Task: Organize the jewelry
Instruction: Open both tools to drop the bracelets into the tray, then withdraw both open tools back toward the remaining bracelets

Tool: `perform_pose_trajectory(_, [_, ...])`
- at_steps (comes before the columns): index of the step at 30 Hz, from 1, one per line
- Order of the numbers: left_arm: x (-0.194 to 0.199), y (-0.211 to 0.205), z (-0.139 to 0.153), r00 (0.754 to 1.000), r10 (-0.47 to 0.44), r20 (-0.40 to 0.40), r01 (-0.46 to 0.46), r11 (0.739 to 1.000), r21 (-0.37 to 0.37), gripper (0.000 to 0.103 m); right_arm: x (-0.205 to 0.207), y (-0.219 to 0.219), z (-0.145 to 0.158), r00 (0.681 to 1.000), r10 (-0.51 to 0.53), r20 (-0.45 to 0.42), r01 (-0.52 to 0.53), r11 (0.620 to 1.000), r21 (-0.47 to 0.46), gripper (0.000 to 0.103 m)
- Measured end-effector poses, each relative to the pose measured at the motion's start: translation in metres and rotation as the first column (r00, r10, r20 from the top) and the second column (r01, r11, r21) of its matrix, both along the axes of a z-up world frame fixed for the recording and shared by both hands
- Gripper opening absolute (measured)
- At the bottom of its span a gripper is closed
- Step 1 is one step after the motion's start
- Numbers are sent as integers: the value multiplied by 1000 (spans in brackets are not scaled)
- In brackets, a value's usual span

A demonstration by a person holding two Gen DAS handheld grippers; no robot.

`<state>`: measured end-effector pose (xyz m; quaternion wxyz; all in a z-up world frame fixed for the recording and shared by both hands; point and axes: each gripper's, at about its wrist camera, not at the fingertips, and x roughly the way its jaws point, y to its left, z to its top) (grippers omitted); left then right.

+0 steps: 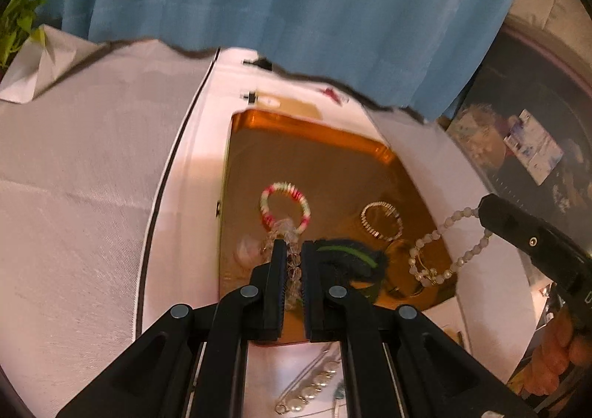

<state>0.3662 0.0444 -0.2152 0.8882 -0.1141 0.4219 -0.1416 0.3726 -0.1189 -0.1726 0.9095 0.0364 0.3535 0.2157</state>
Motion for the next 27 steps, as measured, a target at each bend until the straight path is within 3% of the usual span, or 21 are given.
perform_pose_trajectory(4, [0,0,-15,999,-1,-34,2,1000,18,5,9,-5,-24,998,-18,-64,20,999,36,6])
perform_pose_trajectory(8, [-7,-6,-20,998,-15,-53,19,997,75,7,14,0,-45,995,-14,-102,14,1000,1,6])
perform_pose_trajectory(9, [-8,-7,-20,998,-10,-61,16,996,89,12,14,1,-49,994,-16,-107,14,1000,-12,6])
perform_pose_trajectory(11, [-15,-9,-17,998,11,-54,-3,991,133,37,13,4,-54,994,-23,-108,19,999,-36,8])
perform_pose_trajectory(12, [-20,-9,-14,999,14,-35,-9,989,144,54,14,5,-57,993,-18,-120,13,999,-40,8])
perform_pose_trajectory(13, [-28,-12,-7,1000,7,-13,-5,988,157,73,15,6,-61,989,-23,-144,15,998,-53,15])
perform_pose_trajectory(14, [-30,-12,-4,1000,9,-2,-8,985,171,78,16,7,-63,986,-33,-162,22,998,-64,22])
perform_pose_trajectory(16, [-44,-16,8,999,8,35,-15,979,202,79,14,3,-63,983,-48,-175,39,998,-58,64])
perform_pose_trajectory(17, [-47,-16,12,999,3,40,-11,980,198,79,7,-1,-60,986,-59,-156,53,998,-43,69])
perform_pose_trajectory(27, [-114,-16,61,995,-3,104,-16,984,179,84,-76,-31,-27,987,-114,-110,111,993,-34,81])
